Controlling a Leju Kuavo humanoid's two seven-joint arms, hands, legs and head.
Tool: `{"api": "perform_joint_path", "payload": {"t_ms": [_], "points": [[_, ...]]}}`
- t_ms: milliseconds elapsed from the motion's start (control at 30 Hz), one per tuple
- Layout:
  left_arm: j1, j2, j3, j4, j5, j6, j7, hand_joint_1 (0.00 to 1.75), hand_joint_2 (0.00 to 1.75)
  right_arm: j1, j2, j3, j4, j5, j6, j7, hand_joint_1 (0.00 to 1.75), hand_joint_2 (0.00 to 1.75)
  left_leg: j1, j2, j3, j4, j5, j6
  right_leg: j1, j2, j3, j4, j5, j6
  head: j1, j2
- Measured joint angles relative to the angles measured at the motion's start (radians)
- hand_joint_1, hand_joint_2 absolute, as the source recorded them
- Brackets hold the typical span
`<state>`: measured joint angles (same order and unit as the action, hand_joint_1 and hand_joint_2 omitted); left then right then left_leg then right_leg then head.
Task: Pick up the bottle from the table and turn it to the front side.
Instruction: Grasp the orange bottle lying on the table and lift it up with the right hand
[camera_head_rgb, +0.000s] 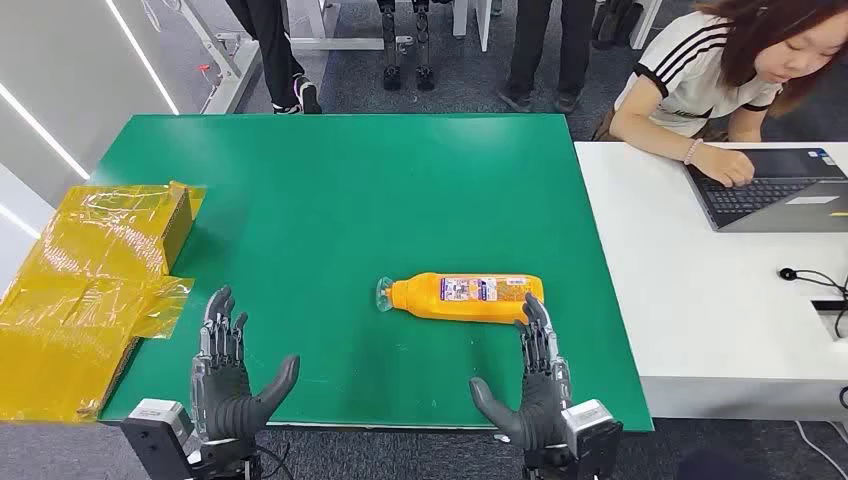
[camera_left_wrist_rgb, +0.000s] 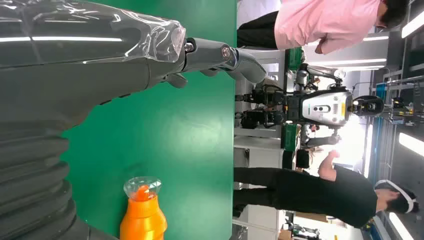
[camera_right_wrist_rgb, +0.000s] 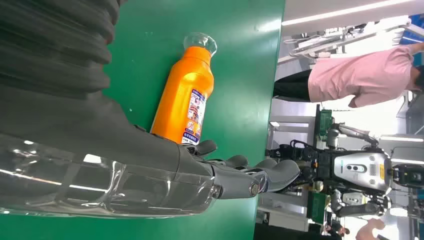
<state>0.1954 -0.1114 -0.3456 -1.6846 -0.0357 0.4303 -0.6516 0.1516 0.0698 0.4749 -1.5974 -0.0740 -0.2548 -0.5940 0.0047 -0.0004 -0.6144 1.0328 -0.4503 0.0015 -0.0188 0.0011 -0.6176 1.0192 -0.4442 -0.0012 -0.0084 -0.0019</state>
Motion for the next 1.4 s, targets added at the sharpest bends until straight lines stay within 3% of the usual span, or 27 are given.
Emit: {"api": "perform_joint_path", "payload": {"t_ms": [500,667,867,1033,1233,1400], "points": [[-0.032,-0.010,0.000,0.006,-0.008,-0.034,0.000,0.00,1.75,0.002,0.000,-0.022,-0.024,0.048,0.017,0.010,0.00,1.75,0.000,0.000,0.000,0.000,0.000,0.000,0.000,0.000,0.000,0.000,0.000,0.000,0.000,0.000],[-0.048,-0.012,-0.005,0.022,-0.012,-0.074,0.000,0.00,1.75,-0.030,-0.001,-0.055,-0.016,0.171,-0.033,0.014,0.00,1.75,0.000,0.000,0.000,0.000,0.000,0.000,0.000,0.000,0.000,0.000,0.000,0.000,0.000,0.000],[-0.103,-0.022,-0.025,0.082,-0.009,-0.123,-0.006,0.00,1.75,-0.174,-0.025,-0.113,0.064,0.392,-0.093,0.066,0.00,1.75,0.000,0.001,0.000,0.001,0.001,0.001,0.000,0.001,0.000,0.000,0.002,0.000,0.000,0.000],[-0.144,-0.030,-0.035,0.136,-0.003,-0.151,-0.017,0.00,1.75,-0.337,-0.053,-0.120,0.190,0.536,-0.098,0.158,0.00,1.75,0.000,0.001,0.000,0.001,0.002,0.001,0.000,0.001,0.000,0.000,0.003,0.001,0.000,0.000],[-0.205,-0.034,-0.051,0.191,0.012,-0.179,-0.018,0.00,1.75,-0.539,-0.084,-0.085,0.381,0.670,-0.004,0.309,0.00,1.75,0.000,0.001,0.000,0.001,0.003,0.000,0.000,0.001,0.000,0.000,0.004,0.001,0.000,0.000],[-0.238,-0.034,-0.061,0.228,0.021,-0.191,-0.018,0.00,1.75,-0.689,-0.093,-0.045,0.536,0.703,0.081,0.373,0.00,1.75,0.000,0.000,0.000,0.001,0.004,0.000,0.000,0.001,0.000,0.000,0.004,0.001,0.000,0.000]]}}
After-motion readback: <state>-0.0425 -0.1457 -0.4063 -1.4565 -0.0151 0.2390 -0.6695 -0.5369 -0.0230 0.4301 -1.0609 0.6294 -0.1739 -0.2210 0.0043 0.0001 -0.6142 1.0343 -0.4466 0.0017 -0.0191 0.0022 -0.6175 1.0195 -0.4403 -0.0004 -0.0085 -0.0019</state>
